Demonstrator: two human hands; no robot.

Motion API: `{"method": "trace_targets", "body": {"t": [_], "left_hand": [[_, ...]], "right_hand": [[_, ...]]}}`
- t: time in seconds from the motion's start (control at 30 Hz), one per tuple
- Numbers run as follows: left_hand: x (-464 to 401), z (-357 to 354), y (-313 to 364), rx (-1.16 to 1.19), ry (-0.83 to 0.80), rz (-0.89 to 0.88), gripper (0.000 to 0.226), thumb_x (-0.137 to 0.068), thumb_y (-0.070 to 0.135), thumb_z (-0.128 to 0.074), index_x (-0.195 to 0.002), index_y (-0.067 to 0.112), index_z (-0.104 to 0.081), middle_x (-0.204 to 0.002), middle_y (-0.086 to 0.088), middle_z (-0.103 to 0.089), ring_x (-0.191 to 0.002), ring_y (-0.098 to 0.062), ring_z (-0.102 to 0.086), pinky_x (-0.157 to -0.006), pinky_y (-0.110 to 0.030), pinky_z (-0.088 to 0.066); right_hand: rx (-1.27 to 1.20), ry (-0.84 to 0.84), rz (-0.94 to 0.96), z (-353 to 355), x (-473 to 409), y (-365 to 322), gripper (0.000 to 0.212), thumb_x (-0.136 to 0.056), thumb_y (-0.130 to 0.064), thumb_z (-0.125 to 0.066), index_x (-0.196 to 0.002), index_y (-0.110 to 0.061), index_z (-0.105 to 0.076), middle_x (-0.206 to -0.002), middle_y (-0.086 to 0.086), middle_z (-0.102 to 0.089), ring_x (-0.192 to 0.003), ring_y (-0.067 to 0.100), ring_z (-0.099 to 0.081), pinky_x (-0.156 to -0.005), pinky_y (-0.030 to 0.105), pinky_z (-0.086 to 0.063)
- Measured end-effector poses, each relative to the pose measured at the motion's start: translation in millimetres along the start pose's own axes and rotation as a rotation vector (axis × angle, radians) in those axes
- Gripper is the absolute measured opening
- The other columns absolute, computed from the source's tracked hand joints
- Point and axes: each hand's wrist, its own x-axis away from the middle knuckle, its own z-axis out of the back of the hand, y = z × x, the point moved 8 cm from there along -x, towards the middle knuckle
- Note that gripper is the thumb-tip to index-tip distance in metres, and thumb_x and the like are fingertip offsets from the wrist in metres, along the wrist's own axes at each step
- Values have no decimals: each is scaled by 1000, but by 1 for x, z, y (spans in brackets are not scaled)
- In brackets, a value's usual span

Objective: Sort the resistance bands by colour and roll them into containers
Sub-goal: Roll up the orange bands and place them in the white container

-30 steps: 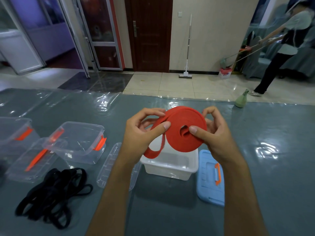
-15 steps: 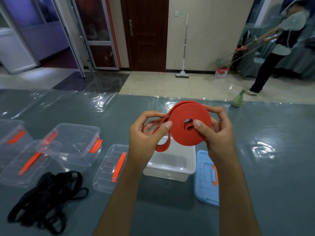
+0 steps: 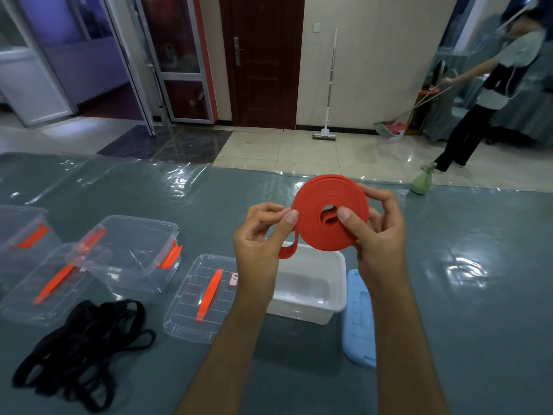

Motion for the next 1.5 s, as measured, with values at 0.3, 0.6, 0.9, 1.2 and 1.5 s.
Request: {"method": "trace_targets", "body": {"t": [0.3,0.6,0.9,1.2,1.5], "left_hand": [[8,-1,8,300,118,96,9,-80,23,-84,-77,22,-76,-98,0,-71,-89,-18,-67,-87,-47,-52],[43,-23,-6,155,-82,156,41,-82,6,-81,-114,1,-57,-134,-10,-70,-119,-25,-71,-100,-47,-58],[61,-10,-45,160,37,309,26,-89,-4,-76,-113,-1,-68,-117,-11,-76,-115,-33,-72,-98,-51,-59],[54,5,-61,73,5,357,27,-87,-4,-78,-112,2,-72,-118,-14,-76,-113,-33,-73,-98,-53,-59],[40,20,-85,52,7,447,23,-89,-2,-76,-110,7,-74,-92,8,-78,-93,-14,-77,-87,-37,-62]], "right_hand": [[-87,45,54,-20,10,-3,37,-82,-24,-84,-113,-32,-65,-111,23,-74,-99,38,-74,-73,43,-61],[-196,282,-29,15,32,18,33,-94,-10,-73,-117,-23,-54,-114,11,-75,-102,28,-73,-72,38,-61],[-73,247,-220,55,41,42,25,-89,-32,-74,-90,-17,-54,-94,21,-64,-85,25,-70,-68,38,-62],[35,127,-256,61,41,62,22,-99,-17,-67,-121,-17,-70,-107,4,-78,-96,18,-75,-75,36,-61],[149,-15,-362,53,26,87,22,-95,-22,-72,-117,-22,-69,-99,4,-76,-94,18,-74,-79,47,-63]]}}
